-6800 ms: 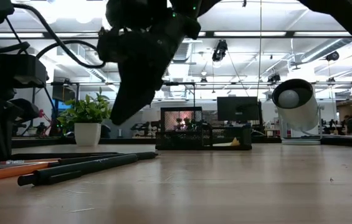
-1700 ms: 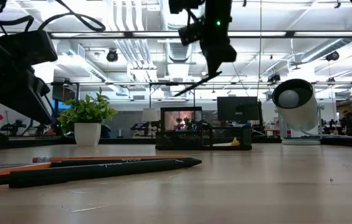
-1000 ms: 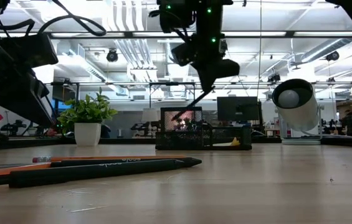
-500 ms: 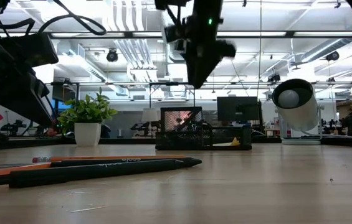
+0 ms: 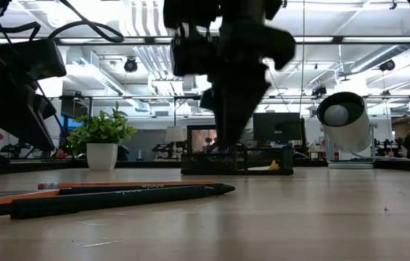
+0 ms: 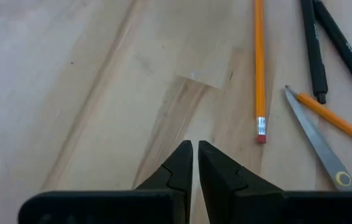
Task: Pick and place office supplies into organizer
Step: Put the top orange pencil into the black desk organizer
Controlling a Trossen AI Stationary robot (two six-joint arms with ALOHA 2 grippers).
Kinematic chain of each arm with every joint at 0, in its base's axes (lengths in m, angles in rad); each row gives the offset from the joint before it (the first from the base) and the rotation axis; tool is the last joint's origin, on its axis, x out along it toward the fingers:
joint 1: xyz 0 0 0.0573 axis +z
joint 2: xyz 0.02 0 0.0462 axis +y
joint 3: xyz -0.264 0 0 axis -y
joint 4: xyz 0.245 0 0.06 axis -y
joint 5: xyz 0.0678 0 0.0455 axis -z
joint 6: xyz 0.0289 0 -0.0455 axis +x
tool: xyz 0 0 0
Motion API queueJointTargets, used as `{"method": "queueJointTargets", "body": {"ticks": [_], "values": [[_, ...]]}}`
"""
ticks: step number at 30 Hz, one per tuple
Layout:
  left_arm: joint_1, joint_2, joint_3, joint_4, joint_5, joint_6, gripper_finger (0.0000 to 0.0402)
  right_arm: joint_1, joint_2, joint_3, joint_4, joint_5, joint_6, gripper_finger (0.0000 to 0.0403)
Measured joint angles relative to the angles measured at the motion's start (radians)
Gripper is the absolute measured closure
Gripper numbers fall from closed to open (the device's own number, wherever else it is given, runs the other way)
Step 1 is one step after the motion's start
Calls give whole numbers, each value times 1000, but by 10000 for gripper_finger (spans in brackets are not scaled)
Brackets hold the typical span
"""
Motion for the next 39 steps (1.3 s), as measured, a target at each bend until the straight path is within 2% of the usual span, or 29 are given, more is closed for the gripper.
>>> {"method": "queueJointTargets", "body": {"ticks": [5,8,13,18,39], "values": [[0,2,0,13,6,6,391,24,22,-12,76,19,35,330],[0,2,0,26,5,10,391,28,30,-25,114,77,59,358],[0,2,0,24,5,10,391,28,31,-55,141,120,71,389],[0,2,0,24,5,9,391,30,31,-89,140,121,64,394],[0,2,0,23,4,4,391,52,31,-74,140,112,63,394]]}}
